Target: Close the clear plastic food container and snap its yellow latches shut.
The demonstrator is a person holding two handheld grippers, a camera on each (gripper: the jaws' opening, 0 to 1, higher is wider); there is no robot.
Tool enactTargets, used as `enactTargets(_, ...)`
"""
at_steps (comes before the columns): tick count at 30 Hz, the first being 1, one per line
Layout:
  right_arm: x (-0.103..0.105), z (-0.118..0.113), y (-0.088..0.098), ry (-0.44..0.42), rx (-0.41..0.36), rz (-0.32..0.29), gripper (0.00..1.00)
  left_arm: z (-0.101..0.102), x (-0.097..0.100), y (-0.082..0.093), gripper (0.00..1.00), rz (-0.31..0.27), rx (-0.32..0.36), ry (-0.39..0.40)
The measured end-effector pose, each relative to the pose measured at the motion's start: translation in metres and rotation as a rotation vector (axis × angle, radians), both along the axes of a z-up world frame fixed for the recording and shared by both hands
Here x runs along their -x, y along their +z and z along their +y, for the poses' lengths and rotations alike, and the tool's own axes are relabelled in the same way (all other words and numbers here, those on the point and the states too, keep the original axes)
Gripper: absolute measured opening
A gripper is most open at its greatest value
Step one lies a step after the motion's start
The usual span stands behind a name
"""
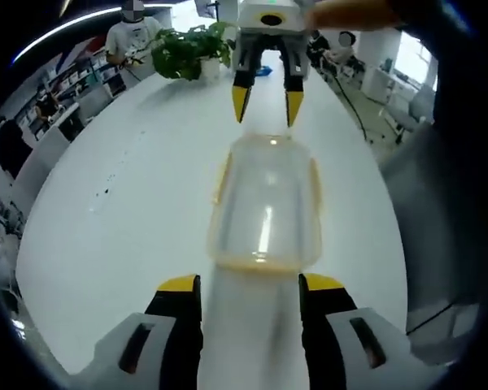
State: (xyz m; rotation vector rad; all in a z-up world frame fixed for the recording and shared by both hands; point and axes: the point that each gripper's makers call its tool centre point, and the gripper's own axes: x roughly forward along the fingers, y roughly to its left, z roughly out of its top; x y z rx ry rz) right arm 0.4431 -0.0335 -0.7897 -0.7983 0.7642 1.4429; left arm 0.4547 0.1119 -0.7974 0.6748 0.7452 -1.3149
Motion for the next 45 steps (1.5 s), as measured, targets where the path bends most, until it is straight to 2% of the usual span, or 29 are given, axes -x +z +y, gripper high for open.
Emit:
enactTargets(4,0.001,0.013,-0.004,0.015,-0.011,-0.001,0.33,-0.015,0.002,-0.001,0.36,0.024,0.028,0.0)
enactTargets(14,0.001,0.048,-0.002,0.032,-0.052,0.004,0.31,-0.071,0.007,0.0,0.38,0.033,0.1,-0.047)
enactTargets(19,0.001,0.063,-0.003,0.05,-0.059,0.005,0.31,-0.088,0.01,0.002,0.38,0.039,0.118,-0.075)
enactTargets(29,0.002,0.069,-0.008,0.085,-0.039,0.017,0.31,-0.092,0.012,-0.002,0.34,0.037,0.105,-0.094)
enactTargets(30,0.0,0.069,-0.008,0.089,-0.041,0.004,0.31,-0.093,0.011,-0.003,0.34,0.03,0.104,-0.098)
enactTargets(32,-0.001,0.069,-0.009,0.081,-0.039,0.021,0.37,-0.093,0.012,-0.005,0.35,0.037,0.099,-0.099)
enactTargets(34,-0.004,0.068,-0.011,0.086,-0.033,0.003,0.44,-0.095,0.015,-0.005,0.38,0.03,0.1,-0.102)
enactTargets(38,-0.006,0.067,-0.012,0.09,-0.027,0.011,0.45,-0.097,0.019,-0.005,0.45,0.016,0.102,-0.101)
enactTargets(43,-0.009,0.066,-0.015,0.124,-0.012,0.01,0.53,-0.098,0.026,-0.004,0.46,0.014,0.115,-0.093)
enactTargets(45,-0.01,0.067,-0.015,0.117,-0.009,0.04,0.53,-0.099,0.03,-0.002,0.47,0.005,0.12,-0.086)
